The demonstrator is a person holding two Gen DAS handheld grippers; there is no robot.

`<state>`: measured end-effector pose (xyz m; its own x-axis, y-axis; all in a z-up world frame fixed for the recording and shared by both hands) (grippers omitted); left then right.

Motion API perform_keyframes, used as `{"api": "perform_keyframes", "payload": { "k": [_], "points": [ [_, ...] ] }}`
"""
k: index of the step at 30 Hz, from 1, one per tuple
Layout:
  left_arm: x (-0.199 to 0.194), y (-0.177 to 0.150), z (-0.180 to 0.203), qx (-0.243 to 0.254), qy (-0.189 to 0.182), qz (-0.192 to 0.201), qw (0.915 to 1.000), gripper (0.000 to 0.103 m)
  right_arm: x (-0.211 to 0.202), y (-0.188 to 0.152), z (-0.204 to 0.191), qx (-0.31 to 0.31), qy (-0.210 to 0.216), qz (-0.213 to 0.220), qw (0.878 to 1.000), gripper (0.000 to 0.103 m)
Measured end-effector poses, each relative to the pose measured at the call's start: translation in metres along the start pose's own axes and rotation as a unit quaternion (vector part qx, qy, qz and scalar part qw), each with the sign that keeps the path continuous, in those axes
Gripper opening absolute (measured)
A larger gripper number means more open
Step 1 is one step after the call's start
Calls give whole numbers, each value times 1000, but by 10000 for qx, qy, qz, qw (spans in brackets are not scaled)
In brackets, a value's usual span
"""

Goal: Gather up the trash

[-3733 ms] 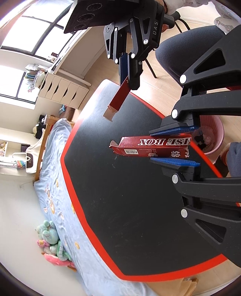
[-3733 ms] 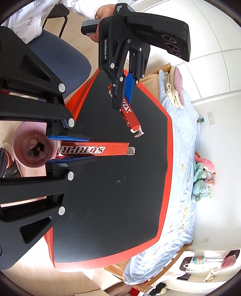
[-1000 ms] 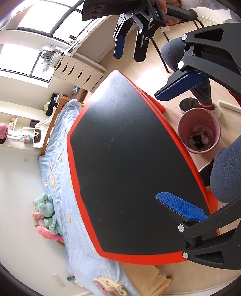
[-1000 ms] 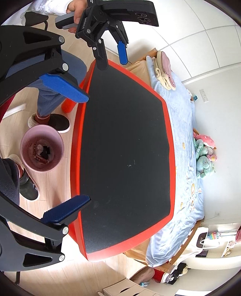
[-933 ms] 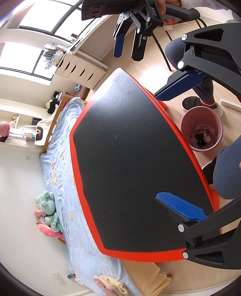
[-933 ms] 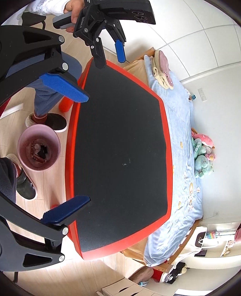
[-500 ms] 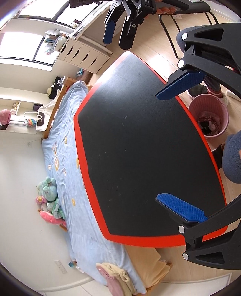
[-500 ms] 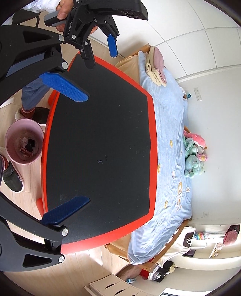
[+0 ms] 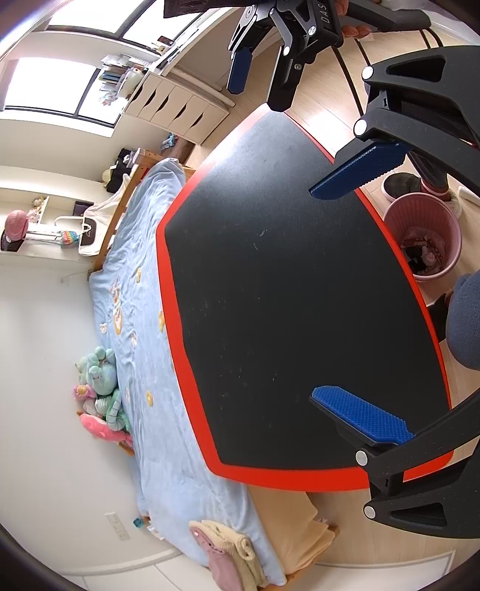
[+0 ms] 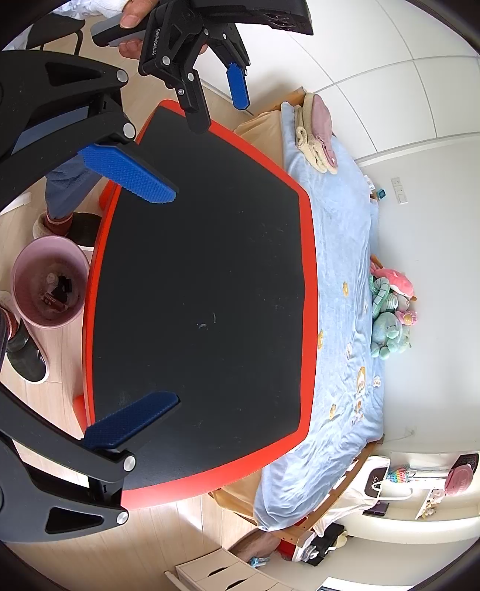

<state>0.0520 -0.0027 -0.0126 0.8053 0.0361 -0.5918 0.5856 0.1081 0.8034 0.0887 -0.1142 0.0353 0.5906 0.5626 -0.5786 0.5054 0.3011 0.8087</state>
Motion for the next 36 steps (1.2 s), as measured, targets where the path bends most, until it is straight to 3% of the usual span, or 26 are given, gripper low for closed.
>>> {"api": "perform_keyframes", "payload": {
  "k": [36],
  "points": [
    [2, -1, 9, -27, -81, -36, 10000, 97, 4, -7, -5, -26, 32, -65, 10000, 100]
  ]
}}
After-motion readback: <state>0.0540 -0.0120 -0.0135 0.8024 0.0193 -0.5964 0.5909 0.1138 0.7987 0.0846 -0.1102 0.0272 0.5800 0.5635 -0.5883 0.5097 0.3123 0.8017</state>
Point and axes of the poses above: each gripper's, at about its wrist camera, not at the fingertips, and x roughly the way its jaws point, z to its right, y to its top, the point moved 8 cm from there along x, roughly the way its jaws point, and after that the axes turned 11 degrees about z, right-handed, at the moved point
